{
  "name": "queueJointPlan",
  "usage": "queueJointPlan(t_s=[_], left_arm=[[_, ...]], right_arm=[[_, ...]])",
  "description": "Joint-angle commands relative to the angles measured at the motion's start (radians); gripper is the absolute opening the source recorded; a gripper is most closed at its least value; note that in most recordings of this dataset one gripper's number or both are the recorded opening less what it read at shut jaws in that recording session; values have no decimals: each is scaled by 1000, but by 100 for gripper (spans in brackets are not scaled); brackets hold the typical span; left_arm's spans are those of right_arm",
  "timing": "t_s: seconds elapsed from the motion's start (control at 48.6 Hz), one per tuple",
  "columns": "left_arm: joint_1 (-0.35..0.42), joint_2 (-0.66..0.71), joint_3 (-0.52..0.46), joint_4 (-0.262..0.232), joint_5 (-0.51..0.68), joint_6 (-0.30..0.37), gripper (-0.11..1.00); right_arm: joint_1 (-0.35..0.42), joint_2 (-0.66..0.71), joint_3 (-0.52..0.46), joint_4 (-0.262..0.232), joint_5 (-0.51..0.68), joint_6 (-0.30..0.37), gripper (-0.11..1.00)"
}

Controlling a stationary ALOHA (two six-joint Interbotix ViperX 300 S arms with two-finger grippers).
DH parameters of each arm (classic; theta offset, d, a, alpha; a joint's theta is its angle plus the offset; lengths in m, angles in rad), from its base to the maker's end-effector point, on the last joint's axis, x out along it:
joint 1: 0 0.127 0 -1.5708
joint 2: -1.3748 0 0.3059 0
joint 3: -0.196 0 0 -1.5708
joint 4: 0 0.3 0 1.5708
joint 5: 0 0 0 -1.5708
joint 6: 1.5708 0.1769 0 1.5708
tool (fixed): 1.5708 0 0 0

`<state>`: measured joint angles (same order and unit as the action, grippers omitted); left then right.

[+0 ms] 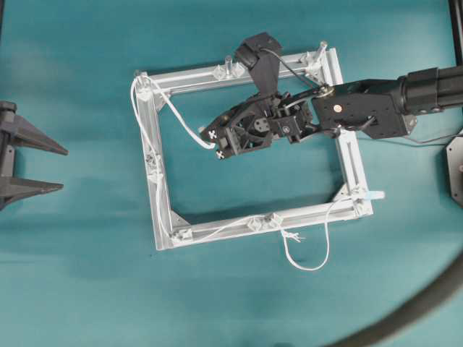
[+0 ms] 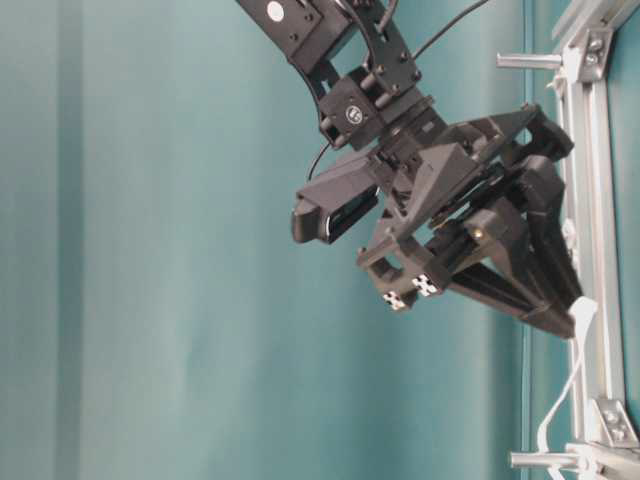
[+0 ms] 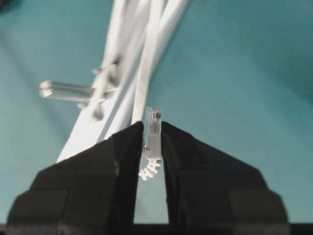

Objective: Move the cable alternately left and right between 8 pins so it hooks onto each one.

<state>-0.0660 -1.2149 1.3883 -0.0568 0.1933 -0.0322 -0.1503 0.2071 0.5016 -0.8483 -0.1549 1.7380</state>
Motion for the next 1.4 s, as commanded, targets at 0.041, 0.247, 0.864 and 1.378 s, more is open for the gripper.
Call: queueJointPlan(t_s=[0.041,0.247,0.864,1.378], left_arm=[[-5,6,-11,2,-12,-5,72],[-5,6,-11,2,-11,-5,72],[-5,6,-11,2,-11,-5,72],[-5,6,-11,2,-11,-5,72]], right_arm=[[3,-6,-29,-29,-104,-38,14],[-3,0,-35,-38,-156,-49,14],[-20,-204,158,-91,222,41,14],[-54,-327,190,-104,704,-89,14]])
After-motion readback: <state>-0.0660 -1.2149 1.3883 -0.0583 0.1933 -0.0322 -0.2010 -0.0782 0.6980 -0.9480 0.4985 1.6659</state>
